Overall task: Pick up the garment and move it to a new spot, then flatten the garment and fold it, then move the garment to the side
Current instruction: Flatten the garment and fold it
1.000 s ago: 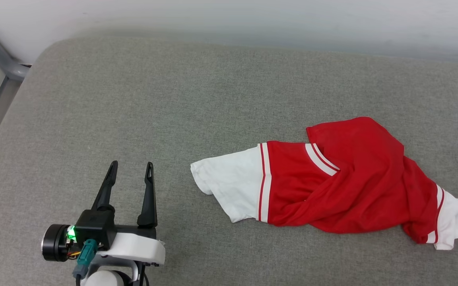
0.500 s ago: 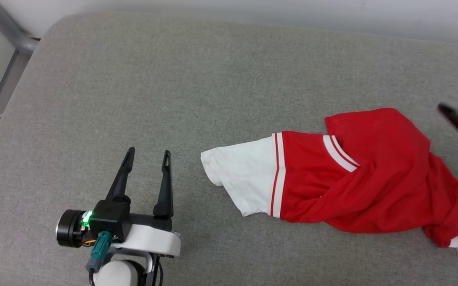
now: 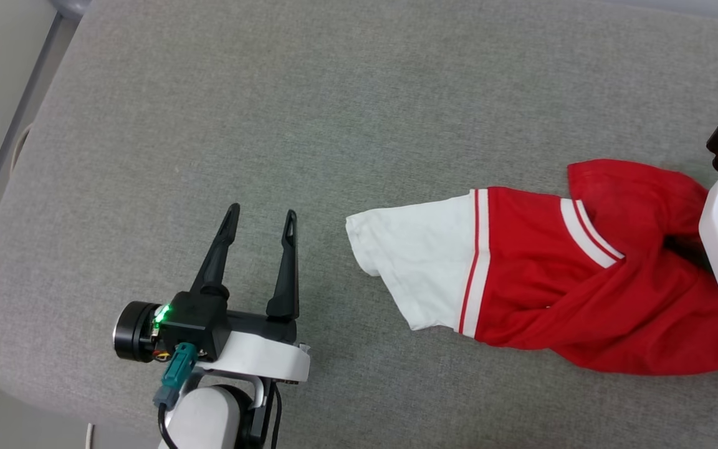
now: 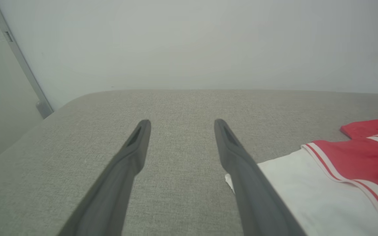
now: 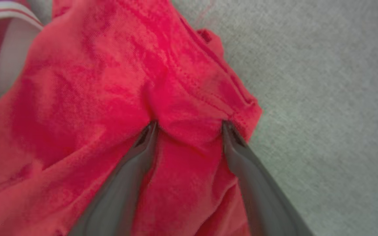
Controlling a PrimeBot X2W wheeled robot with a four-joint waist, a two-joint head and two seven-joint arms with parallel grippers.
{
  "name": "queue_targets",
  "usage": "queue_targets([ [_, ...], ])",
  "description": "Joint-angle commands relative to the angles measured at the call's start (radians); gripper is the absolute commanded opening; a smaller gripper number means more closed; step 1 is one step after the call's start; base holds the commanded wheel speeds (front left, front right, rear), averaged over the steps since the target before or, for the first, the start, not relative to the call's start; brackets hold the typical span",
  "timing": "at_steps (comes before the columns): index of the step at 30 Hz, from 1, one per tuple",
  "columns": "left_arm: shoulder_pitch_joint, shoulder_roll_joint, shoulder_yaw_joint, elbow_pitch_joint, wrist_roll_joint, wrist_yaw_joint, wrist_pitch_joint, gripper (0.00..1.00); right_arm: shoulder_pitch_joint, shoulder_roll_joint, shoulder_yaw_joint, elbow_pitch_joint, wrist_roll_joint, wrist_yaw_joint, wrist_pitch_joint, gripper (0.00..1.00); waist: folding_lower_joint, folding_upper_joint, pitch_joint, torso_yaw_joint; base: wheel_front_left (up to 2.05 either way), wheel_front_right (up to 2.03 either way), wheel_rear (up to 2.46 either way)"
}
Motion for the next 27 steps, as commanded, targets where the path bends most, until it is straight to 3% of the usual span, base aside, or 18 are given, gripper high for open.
queue_targets([
  [1, -0.014, -0.001, -0.002, -0.001, -0.005, 0.006, -0.003, 1.0, 0.034, 0.017, 0.031, 0.019, 0.007, 0.0, 0.005, 1.0, -0.0001, 0.0, 0.012, 0.014, 0.0, 0.0, 0.0],
  [8, -0.019, -0.001, -0.002, 0.011, -0.005, 0.014, -0.003, 1.0, 0.109, 0.061, 0.17, 0.123, 0.032, 0.006, -0.063, 1.0, -0.0001, 0.0, 0.007, 0.014, 0.0, 0.0, 0.0],
  [9, -0.019, -0.001, 0.002, 0.012, -0.002, 0.014, -0.003, 1.0, 0.1, 0.06, 0.179, 0.124, 0.032, 0.006, -0.087, 0.46, -0.0001, 0.0, 0.003, 0.01, 0.0, 0.0, 0.0],
  [10, -0.016, -0.001, 0.006, 0.013, 0.003, 0.014, -0.003, 1.0, 0.085, 0.06, 0.182, 0.125, 0.033, 0.006, -0.114, 0.0, -0.0001, 0.0, -0.002, 0.004, 0.0, 0.0, 0.0],
  [19, 0.021, -0.001, 0.039, 0.033, 0.026, -0.003, -0.003, 1.0, -0.057, 0.002, 0.169, 0.031, 0.07, 0.0, -0.396, 0.0, -0.0001, 0.0, -0.096, -0.049, 0.0, 0.0, 0.0],
  [27, 0.096, -0.001, 0.08, 0.042, 0.039, -0.015, -0.003, 1.0, 0.088, -0.085, 0.152, -0.196, 0.137, 0.0, -0.535, 0.0, -0.0001, 0.0, -0.198, -0.109, 0.0, 0.0, 0.0],
])
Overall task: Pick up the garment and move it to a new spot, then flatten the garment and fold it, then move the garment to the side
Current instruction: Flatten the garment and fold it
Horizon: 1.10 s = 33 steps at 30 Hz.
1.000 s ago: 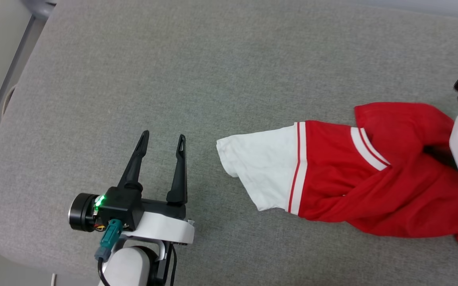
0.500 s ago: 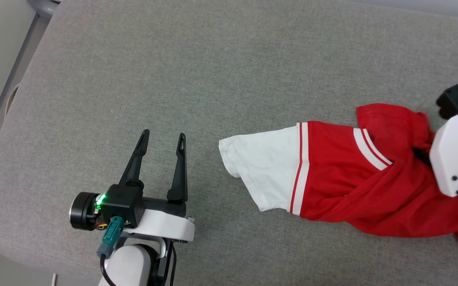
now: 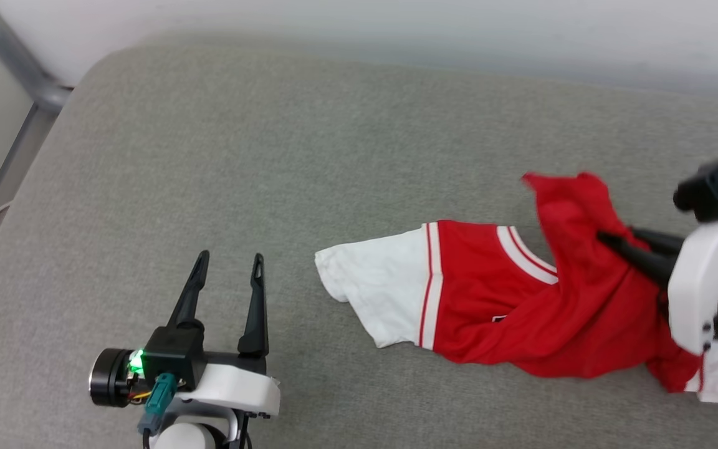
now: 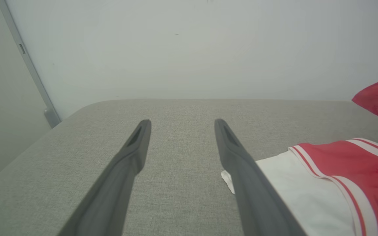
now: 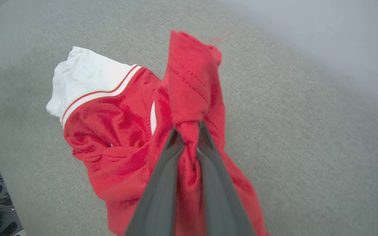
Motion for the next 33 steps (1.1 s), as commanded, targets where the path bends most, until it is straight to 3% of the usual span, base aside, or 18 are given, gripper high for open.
queue_targets([
  [1, 0.013, -0.001, 0.005, 0.001, 0.001, -0.004, -0.003, 1.0, 0.042, -0.011, -0.015, -0.03, 0.012, -0.001, -0.014, 0.0, 0.0, 0.0, -0.033, -0.033, 0.0, 0.0, 0.0],
  [6, 0.046, -0.001, 0.021, 0.007, 0.005, -0.012, -0.003, 1.0, 0.271, -0.017, -0.116, -0.129, 0.048, -0.001, -0.051, 0.0, 0.0, 0.0, -0.064, -0.064, 0.0, 0.0, 0.0],
  [10, 0.06, -0.001, 0.033, 0.01, 0.012, -0.016, -0.003, 1.0, 0.479, 0.024, -0.18, -0.143, 0.061, -0.001, -0.046, 0.0, 0.0, 0.0, -0.079, -0.084, 0.0, 0.0, 0.0],
  [16, 0.063, -0.001, 0.042, 0.017, 0.02, -0.026, -0.003, 1.0, 0.667, 0.131, -0.229, -0.047, 0.015, -0.001, -0.047, 0.0, 0.0, 0.0, -0.091, -0.107, 0.0, 0.0, 0.0],
  [23, 0.061, -0.001, 0.053, 0.017, 0.032, -0.036, -0.003, 1.0, 0.704, 0.22, -0.199, 0.088, -0.053, -0.001, -0.053, 0.0, 0.0, 0.0, -0.085, -0.122, 0.0, 0.0, 0.0],
  [24, 0.061, 0.0, 0.056, 0.017, 0.033, -0.038, -0.003, 1.0, 0.694, 0.233, -0.207, 0.089, -0.05, -0.001, -0.071, 0.3, 0.0, 0.0, -0.086, -0.125, 0.0, 0.0, 0.0],
  [25, 0.062, 0.0, 0.059, 0.017, 0.035, -0.039, -0.003, 1.0, 0.681, 0.237, -0.221, 0.085, -0.052, -0.001, -0.094, 0.83, 0.0, 0.0, -0.087, -0.128, 0.0, 0.0, 0.0],
  [26, 0.064, 0.001, 0.062, 0.017, 0.037, -0.041, -0.003, 1.0, 0.664, 0.232, -0.234, 0.075, -0.067, -0.002, -0.116, 1.0, 0.0, 0.0, -0.088, -0.131, 0.0, 0.0, 0.0],
  [33, 0.07, 0.004, 0.07, 0.02, 0.044, -0.049, -0.003, 1.0, 0.631, 0.213, -0.364, -0.082, -0.064, -0.001, -0.231, 1.0, 0.0, 0.0, -0.106, -0.137, 0.0, 0.0, 0.0],
])
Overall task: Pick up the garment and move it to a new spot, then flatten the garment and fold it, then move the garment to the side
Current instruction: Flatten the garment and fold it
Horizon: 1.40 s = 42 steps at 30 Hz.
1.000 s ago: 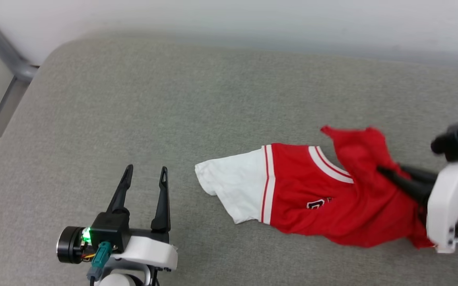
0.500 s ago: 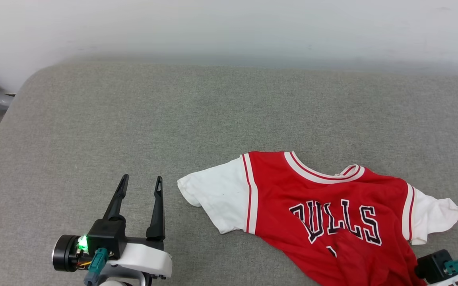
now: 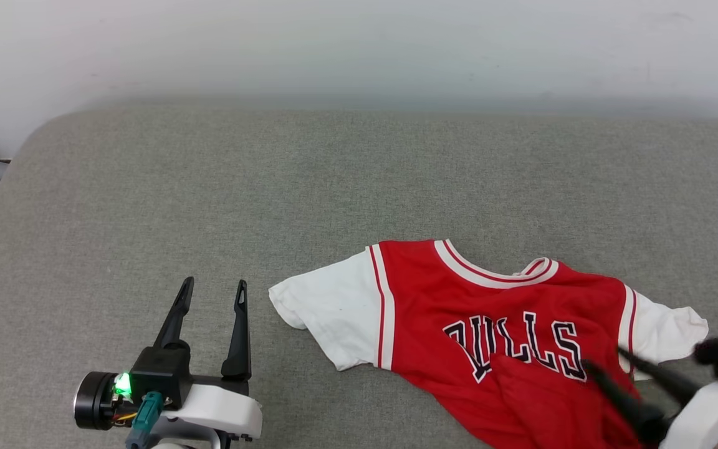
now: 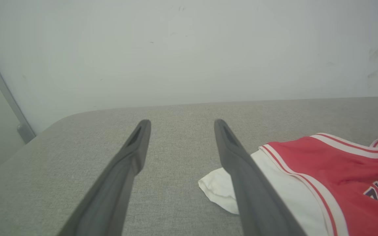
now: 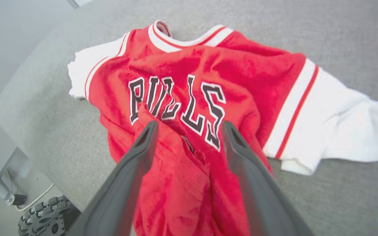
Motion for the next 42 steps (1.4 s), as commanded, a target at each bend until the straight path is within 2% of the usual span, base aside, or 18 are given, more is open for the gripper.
queue_targets([
  [1, 0.011, 0.002, 0.001, -0.003, 0.006, -0.002, -0.003, 1.0, -0.019, -0.016, -0.037, -0.036, -0.006, -0.001, -0.017, 1.0, 0.0001, -0.0001, -0.003, 0.001, 0.0, 0.0, 0.0],
  [7, 0.012, 0.001, -0.002, -0.009, 0.005, 0.0, -0.003, 1.0, -0.054, -0.056, -0.18, -0.157, -0.04, -0.001, -0.011, 1.0, 0.0001, -0.0001, -0.004, 0.011, 0.0, 0.0, 0.0],
  [13, -0.004, 0.0, -0.01, -0.014, 0.004, -0.001, -0.003, 1.0, -0.172, -0.129, -0.218, -0.167, -0.08, -0.001, 0.11, 1.0, 0.0001, -0.0001, 0.012, 0.026, 0.0, 0.0, 0.0],
  [18, -0.028, -0.001, -0.025, -0.02, 0.007, -0.004, -0.003, 1.0, -0.277, -0.195, -0.14, -0.114, -0.058, -0.001, 0.298, 1.0, 0.0001, -0.0001, 0.04, 0.05, 0.0, 0.0, 0.0],
  [19, -0.028, -0.001, -0.025, -0.02, 0.007, -0.004, -0.003, 1.0, -0.277, -0.195, -0.14, -0.114, -0.058, -0.001, 0.298, 1.0, 0.0001, -0.0001, 0.04, 0.05, 0.0, 0.0, 0.0],
  [24, -0.051, -0.002, -0.048, -0.027, 0.003, 0.0, -0.003, 1.0, -0.382, -0.228, -0.02, -0.061, -0.06, -0.001, 0.46, 1.0, 0.0001, -0.0001, 0.081, 0.079, 0.0, 0.0, 0.0],
  [27, -0.069, -0.002, -0.066, -0.029, -0.007, 0.003, -0.003, 1.0, -0.437, -0.223, 0.06, -0.016, -0.082, -0.001, 0.526, 1.0, 0.0001, -0.0001, 0.114, 0.101, 0.0, 0.0, 0.0],
  [31, -0.094, -0.002, -0.095, -0.032, -0.028, 0.018, -0.003, 1.0, -0.517, -0.209, 0.156, 0.059, -0.118, -0.001, 0.545, 1.0, 0.0001, -0.0001, 0.158, 0.136, 0.0, 0.0, 0.0],
  [38, -0.128, -0.002, -0.123, -0.033, -0.05, 0.041, -0.003, 1.0, -0.593, -0.188, 0.331, 0.214, -0.152, -0.001, 0.494, 1.0, 0.0001, -0.0001, 0.216, 0.177, 0.0, 0.0, 0.0],
  [42, -0.131, -0.003, -0.12, -0.032, -0.051, 0.049, -0.003, 1.0, -0.586, -0.163, 0.388, 0.31, -0.11, -0.001, 0.442, 1.0, 0.0001, -0.0001, 0.219, 0.173, 0.0, 0.0, 0.0],
])
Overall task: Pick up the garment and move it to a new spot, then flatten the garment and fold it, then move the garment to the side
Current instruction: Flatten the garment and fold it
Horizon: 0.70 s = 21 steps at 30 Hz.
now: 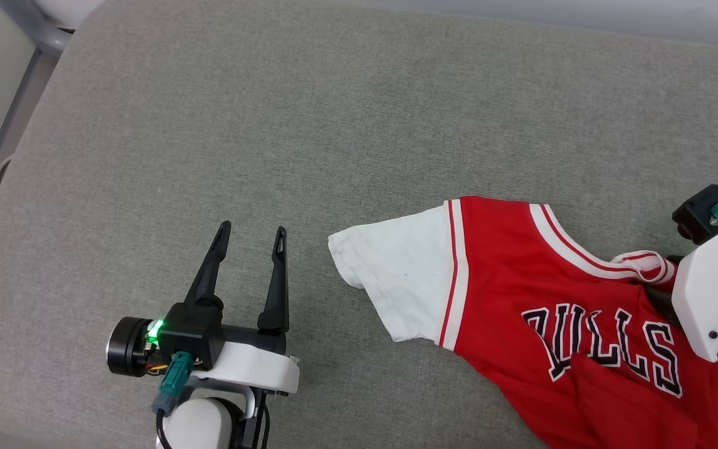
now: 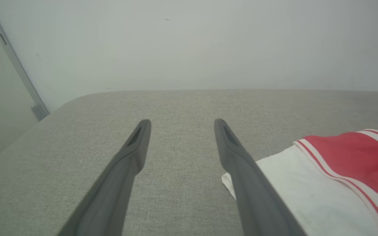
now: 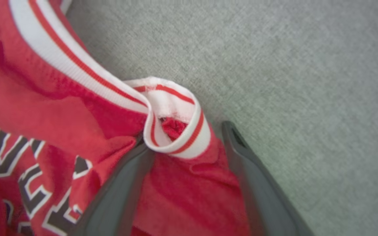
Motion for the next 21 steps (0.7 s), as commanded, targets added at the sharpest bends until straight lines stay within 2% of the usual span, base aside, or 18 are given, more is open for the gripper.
queue_targets([
  [1, -0.005, -0.001, 0.004, 0.0, 0.001, 0.005, -0.003, 1.0, 0.023, 0.025, 0.039, 0.032, 0.006, -0.002, -0.007, 1.0, -0.0001, 0.0, -0.004, -0.008, 0.0, 0.0, 0.0],
  [2, 0.0, -0.001, 0.008, 0.001, 0.003, 0.006, -0.003, 1.0, 0.019, 0.024, 0.049, 0.04, 0.014, -0.002, -0.03, 1.0, -0.0001, 0.0, -0.008, -0.015, 0.0, 0.0, 0.0],
  [3, 0.003, -0.001, 0.011, 0.003, 0.005, 0.006, -0.003, 1.0, 0.013, 0.023, 0.052, 0.043, 0.022, -0.002, -0.059, 0.22, -0.0001, 0.0, -0.012, -0.023, 0.0, 0.0, 0.0],
  [4, 0.005, -0.001, 0.013, 0.003, 0.007, 0.005, -0.003, 1.0, 0.01, 0.019, 0.056, 0.041, 0.026, -0.002, -0.09, 0.0, -0.0001, 0.0, -0.018, -0.03, 0.0, 0.0, 0.0],
  [10, 0.021, -0.001, 0.024, 0.002, 0.014, -0.003, -0.003, 1.0, 0.011, -0.007, 0.009, -0.006, 0.051, -0.002, -0.298, 0.0, -0.0001, 0.0, -0.059, -0.083, 0.0, 0.0, 0.0],
  [13, 0.031, -0.001, 0.032, -0.001, 0.015, -0.002, -0.003, 1.0, 0.055, -0.025, -0.038, -0.043, 0.054, -0.002, -0.364, 0.0, -0.0001, 0.0, -0.075, -0.106, 0.0, 0.0, 0.0],
  [21, 0.042, -0.001, 0.039, -0.003, 0.013, -0.005, -0.003, 1.0, 0.172, -0.047, -0.232, -0.135, 0.009, -0.002, -0.405, 0.0, -0.0001, 0.0, -0.078, -0.138, 0.0, 0.0, 0.0],
])
